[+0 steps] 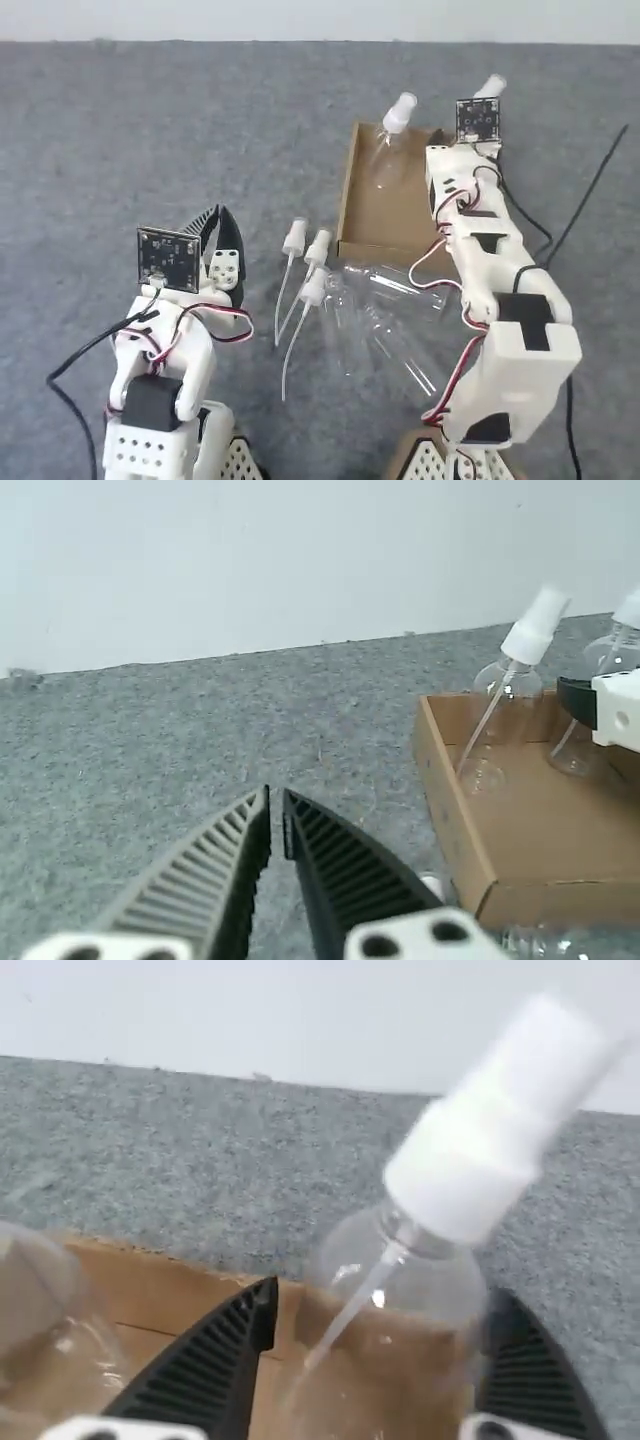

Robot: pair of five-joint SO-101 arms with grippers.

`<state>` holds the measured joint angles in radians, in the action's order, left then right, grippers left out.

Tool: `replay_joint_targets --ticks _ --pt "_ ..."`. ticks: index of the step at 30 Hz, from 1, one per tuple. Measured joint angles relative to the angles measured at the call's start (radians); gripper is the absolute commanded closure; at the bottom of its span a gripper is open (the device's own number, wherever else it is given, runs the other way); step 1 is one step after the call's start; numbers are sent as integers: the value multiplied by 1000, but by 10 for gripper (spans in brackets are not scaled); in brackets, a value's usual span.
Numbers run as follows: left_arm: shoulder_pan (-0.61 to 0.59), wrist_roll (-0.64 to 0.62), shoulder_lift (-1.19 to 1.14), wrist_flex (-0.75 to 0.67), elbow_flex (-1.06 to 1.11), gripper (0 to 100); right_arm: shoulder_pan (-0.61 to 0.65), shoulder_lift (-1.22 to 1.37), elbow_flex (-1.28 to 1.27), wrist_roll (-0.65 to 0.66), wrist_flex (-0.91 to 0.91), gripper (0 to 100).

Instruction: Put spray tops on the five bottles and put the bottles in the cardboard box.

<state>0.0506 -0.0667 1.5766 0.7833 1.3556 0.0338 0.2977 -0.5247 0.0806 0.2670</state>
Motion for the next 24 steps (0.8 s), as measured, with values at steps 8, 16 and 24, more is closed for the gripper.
replay_joint_targets --ticks 8,16,24 --pt "0 0 0 0 0 989 0 0 2 3 0 647" --pt "0 0 0 0 0 989 0 -8 83 6 -104 646" --pt "2 0 0 0 0 989 0 -161 189 6 -292 646"
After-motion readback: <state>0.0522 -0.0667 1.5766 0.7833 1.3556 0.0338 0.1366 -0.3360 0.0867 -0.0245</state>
